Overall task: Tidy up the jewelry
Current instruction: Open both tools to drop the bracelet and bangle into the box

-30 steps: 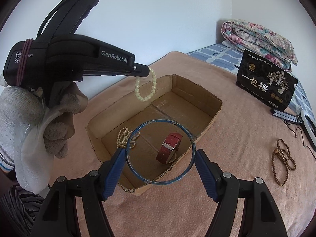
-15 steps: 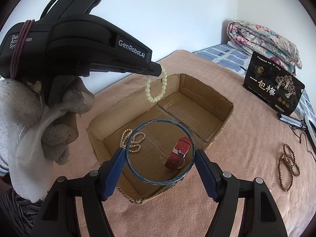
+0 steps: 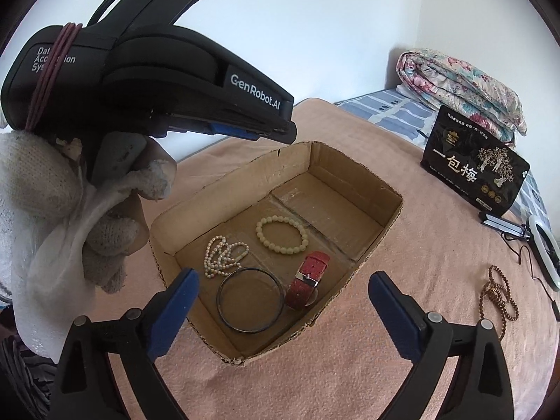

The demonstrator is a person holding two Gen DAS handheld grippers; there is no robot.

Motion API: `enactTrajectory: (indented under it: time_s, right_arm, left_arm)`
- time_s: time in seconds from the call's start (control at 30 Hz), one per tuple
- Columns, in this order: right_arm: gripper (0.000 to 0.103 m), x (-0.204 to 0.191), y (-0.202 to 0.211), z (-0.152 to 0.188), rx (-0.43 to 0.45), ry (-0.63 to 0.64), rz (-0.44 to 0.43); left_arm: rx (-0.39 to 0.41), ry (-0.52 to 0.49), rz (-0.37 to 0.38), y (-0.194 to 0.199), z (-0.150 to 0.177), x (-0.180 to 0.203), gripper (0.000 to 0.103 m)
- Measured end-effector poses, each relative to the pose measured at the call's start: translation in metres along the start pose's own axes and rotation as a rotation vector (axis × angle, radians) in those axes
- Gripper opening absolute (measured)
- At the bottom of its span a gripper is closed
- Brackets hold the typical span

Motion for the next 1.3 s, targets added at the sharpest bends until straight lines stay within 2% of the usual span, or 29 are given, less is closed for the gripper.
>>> enactTrajectory:
  time_s: [0.7, 1.1, 1.3]
  right_arm:
    - [0.1, 0.02, 0.018, 0.012, 0.005, -0.035, 0.026]
    - [0.101, 0.069, 0.038, 0.031, 0.004, -0.148, 0.041]
    - [0.101, 0.102, 0.053, 0.044, 0.014, -0.226, 0.059]
  left_arm:
    - [0.031, -0.037, -0.004, 0.011, -0.002, 0.015, 0.03]
    - [0.057, -0.104, -0.01, 0.022, 0.0, 0.037, 0.03]
    - [0.057, -0.126, 0.011, 0.023, 0.003, 0.051, 0.03]
Point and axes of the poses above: each gripper's, at about its wrist camera, not at the fingertips, and y roughly against the way its jaws point, x to its right, z to its underside, the point moved 10 cm from there along -y, roughly the way its jaws point, and after that the axes turned 14 degrees about -x, right-handed, at the moved point
